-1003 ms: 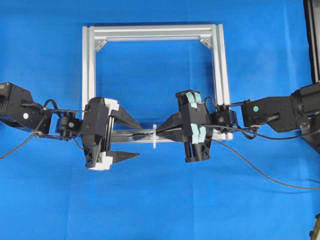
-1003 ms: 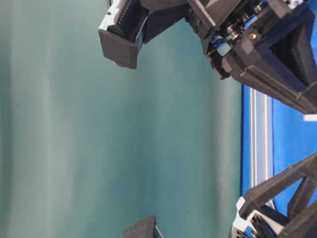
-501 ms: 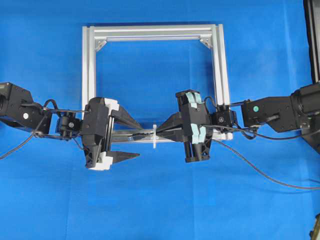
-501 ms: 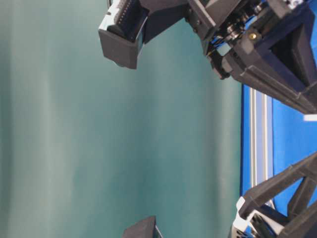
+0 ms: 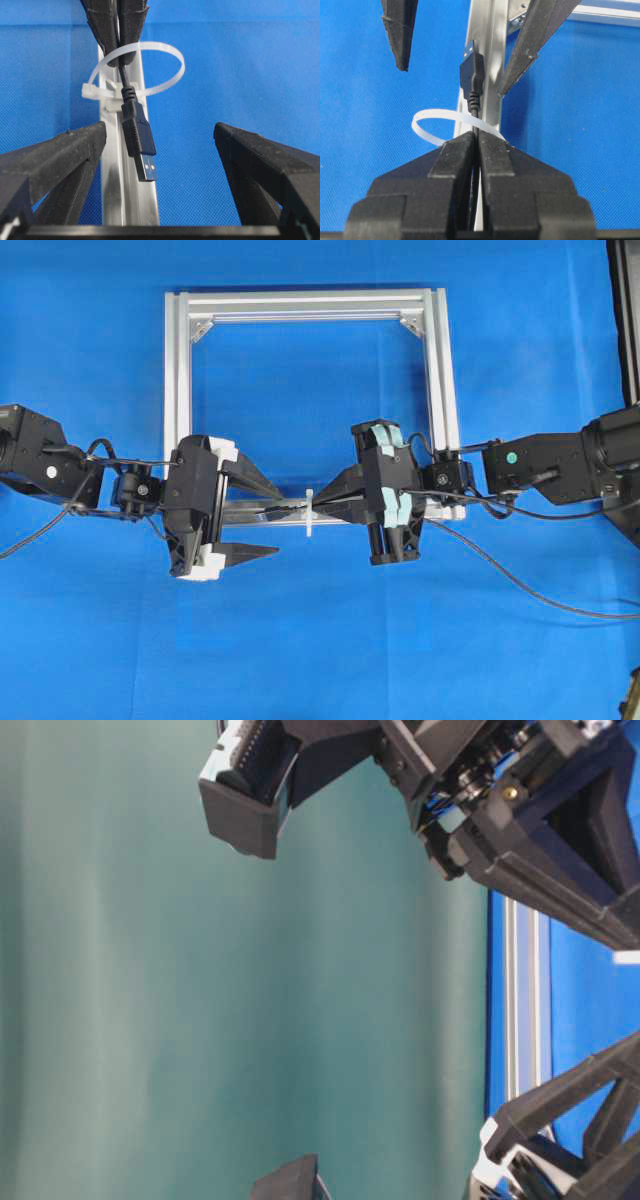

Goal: Insert the wire through the string loop located in the center.
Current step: 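Close the left gripper on the USB plug beyond the loop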

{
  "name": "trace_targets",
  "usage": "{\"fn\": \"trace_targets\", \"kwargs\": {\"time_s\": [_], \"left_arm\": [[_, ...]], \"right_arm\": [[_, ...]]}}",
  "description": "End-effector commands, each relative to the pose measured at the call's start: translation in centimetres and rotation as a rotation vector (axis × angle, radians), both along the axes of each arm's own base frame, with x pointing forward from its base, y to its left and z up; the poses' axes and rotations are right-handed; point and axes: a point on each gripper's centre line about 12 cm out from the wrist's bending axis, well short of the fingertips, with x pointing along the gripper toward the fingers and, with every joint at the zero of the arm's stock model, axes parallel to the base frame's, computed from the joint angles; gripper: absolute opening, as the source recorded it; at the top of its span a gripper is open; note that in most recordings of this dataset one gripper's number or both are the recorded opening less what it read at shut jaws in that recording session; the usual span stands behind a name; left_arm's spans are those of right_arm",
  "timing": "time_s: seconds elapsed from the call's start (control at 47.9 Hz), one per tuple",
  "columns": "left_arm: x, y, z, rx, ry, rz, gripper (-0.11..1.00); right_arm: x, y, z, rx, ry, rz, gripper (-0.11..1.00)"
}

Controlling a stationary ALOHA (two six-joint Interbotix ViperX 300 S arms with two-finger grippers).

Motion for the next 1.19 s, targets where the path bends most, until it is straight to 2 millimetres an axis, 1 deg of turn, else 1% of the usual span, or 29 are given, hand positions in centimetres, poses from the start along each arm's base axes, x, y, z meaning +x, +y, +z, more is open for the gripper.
{"fn": "trace_targets", "kwargs": {"time_s": [0.0,0.836,0.961,1.003,1.045,1.128,1.17], "left_arm": [[0.48,-0.2,0.89,-0.006,-0.03,-0.004,0.9],[0.56,-0.23,0.95,-0.005,-0.032,-0.005,0.9],[0.69,-0.24,1.06,-0.005,-0.035,-0.004,0.88],[0.72,-0.31,1.03,-0.005,-0.033,-0.006,0.83],[0.81,-0.33,1.11,-0.005,-0.037,-0.007,0.76],[0.97,-0.23,1.25,-0.006,-0.042,-0.003,0.54],[1.02,-0.19,1.29,-0.006,-0.044,-0.003,0.39]], "right_arm": [[0.29,-0.11,0.83,0.005,-0.032,-0.005,-0.02],[0.37,-0.1,0.98,0.005,-0.036,-0.005,-0.02],[0.33,-0.1,0.94,0.005,-0.035,-0.005,-0.02],[0.33,-0.09,0.88,0.004,-0.034,-0.004,-0.02],[0.38,-0.09,0.92,0.004,-0.035,-0.004,-0.02],[0.33,-0.09,0.88,0.004,-0.034,-0.004,-0.02],[0.37,-0.1,0.98,0.005,-0.036,-0.005,-0.02]]}}
